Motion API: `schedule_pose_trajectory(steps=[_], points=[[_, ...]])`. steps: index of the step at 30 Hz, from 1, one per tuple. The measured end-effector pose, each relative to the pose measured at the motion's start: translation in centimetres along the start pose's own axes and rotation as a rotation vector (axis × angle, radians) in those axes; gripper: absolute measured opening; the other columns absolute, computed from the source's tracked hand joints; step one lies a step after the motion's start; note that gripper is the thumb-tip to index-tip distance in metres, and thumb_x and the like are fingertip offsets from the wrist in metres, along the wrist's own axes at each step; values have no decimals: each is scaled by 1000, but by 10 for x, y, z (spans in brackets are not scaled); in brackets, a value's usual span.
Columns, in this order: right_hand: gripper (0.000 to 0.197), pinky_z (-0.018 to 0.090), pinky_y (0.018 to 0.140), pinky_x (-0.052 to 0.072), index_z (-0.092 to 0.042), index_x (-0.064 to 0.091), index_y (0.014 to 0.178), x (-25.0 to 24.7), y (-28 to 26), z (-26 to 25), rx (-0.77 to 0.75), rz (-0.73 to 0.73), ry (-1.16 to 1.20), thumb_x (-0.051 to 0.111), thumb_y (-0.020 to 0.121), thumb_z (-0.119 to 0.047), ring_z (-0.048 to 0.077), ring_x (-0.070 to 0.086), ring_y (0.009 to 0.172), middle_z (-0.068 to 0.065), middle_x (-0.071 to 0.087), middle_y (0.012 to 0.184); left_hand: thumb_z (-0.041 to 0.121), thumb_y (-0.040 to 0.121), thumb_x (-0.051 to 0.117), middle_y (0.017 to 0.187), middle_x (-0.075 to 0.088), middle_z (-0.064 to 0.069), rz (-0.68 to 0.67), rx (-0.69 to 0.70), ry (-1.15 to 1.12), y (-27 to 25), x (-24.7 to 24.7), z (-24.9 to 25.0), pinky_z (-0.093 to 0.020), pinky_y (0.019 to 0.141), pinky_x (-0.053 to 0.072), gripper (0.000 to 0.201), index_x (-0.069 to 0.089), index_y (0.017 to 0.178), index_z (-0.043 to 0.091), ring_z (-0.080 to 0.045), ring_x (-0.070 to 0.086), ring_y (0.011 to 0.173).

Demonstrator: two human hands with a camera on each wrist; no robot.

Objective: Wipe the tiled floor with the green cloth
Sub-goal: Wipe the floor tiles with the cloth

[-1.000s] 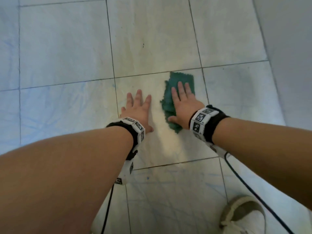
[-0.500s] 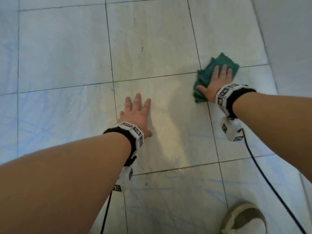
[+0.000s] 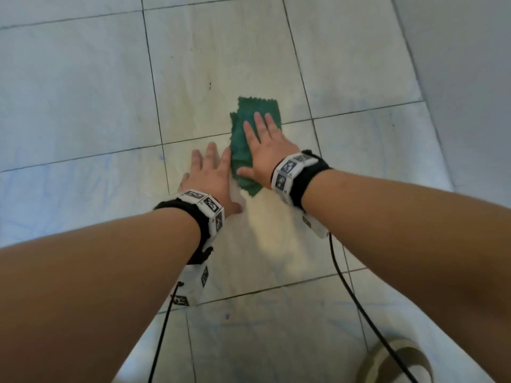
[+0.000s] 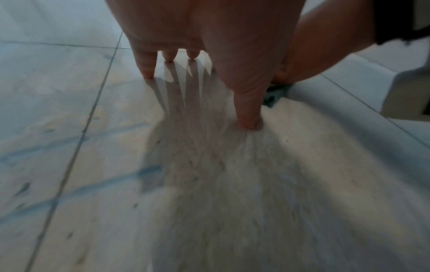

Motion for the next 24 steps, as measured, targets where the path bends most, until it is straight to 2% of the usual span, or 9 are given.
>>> schedule_pose_trajectory(steps=[3, 8, 10, 12, 15, 17, 20, 21, 24], points=[[102, 47, 123, -4, -5, -14, 155, -23, 23, 39, 110, 31, -49, 34, 94, -71, 38, -13, 151, 21, -18, 162, 54, 73, 80, 162, -25, -1, -34, -28, -30, 7, -5, 3, -56, 119, 17, 125, -12, 155, 32, -34, -18, 149], [105, 46, 123, 1, 1, -10, 155, -27, 7, 144, 567, -6, 78, 34, 94, -72, 42, -4, 151, 27, -9, 162, 50, 76, 78, 159, -32, 2, -72, -34, -66, 8, -3, 4, -56, 119, 11, 123, -15, 155, 34, -32, -25, 147], [104, 50, 123, 1, 3, -8, 155, -24, 8, 126, 513, -7, 72, 33, 95, -70, 43, -5, 151, 27, -7, 162, 49, 77, 78, 159, -33, 2, -77, -32, -76, 8, -3, 6, -57, 119, 10, 122, -15, 155, 33, -33, -26, 147], [105, 55, 122, 1, 3, -9, 155, -17, 15, 68, 304, -22, 11, 34, 94, -71, 44, -8, 150, 27, -9, 162, 49, 77, 78, 158, -33, 2, -81, -35, -67, 7, -3, 7, -57, 120, 10, 122, -15, 155, 34, -33, -26, 147], [108, 50, 124, 1, -6, -14, 156, -10, 16, 18, 123, -11, 43, 43, 91, -70, 41, -14, 150, 22, -19, 162, 50, 77, 78, 158, -34, 1, -82, -44, -49, 8, -4, 7, -57, 120, 11, 123, -16, 154, 34, -34, -25, 147], [105, 45, 123, -2, -5, -14, 156, -19, 14, 53, 198, 23, 2, 41, 93, -70, 39, -12, 151, 22, -16, 162, 49, 78, 78, 158, -34, 2, -96, -45, -55, 7, -3, 7, -56, 120, 10, 122, -17, 154, 35, -33, -26, 147], [105, 45, 124, 0, -1, -10, 156, -31, 9, 131, 518, -5, 37, 37, 94, -71, 41, -5, 151, 27, -10, 162, 47, 79, 77, 157, -35, 3, -103, -38, -64, 6, -2, 6, -56, 120, 9, 121, -17, 154, 35, -33, -28, 146], [106, 47, 124, 2, 0, -10, 156, -33, 11, 137, 557, -6, 75, 37, 93, -72, 42, -4, 151, 27, -8, 162, 47, 80, 77, 157, -35, 3, -99, -36, -67, 7, -2, 5, -57, 120, 9, 120, -17, 154, 35, -33, -28, 146], [108, 53, 123, 2, 2, -8, 155, -27, 22, 77, 375, 7, 69, 36, 92, -74, 44, -5, 150, 28, -6, 162, 47, 79, 77, 158, -33, 2, -91, -30, -79, 8, -3, 7, -58, 120, 10, 119, -14, 155, 35, -34, -26, 147]])
Point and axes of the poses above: each hand's wrist, its own y-axis towards the middle knuckle, its own x-axis out of the palm, z = x × y, the point moved 4 cm from there along y, towards the middle knuckle
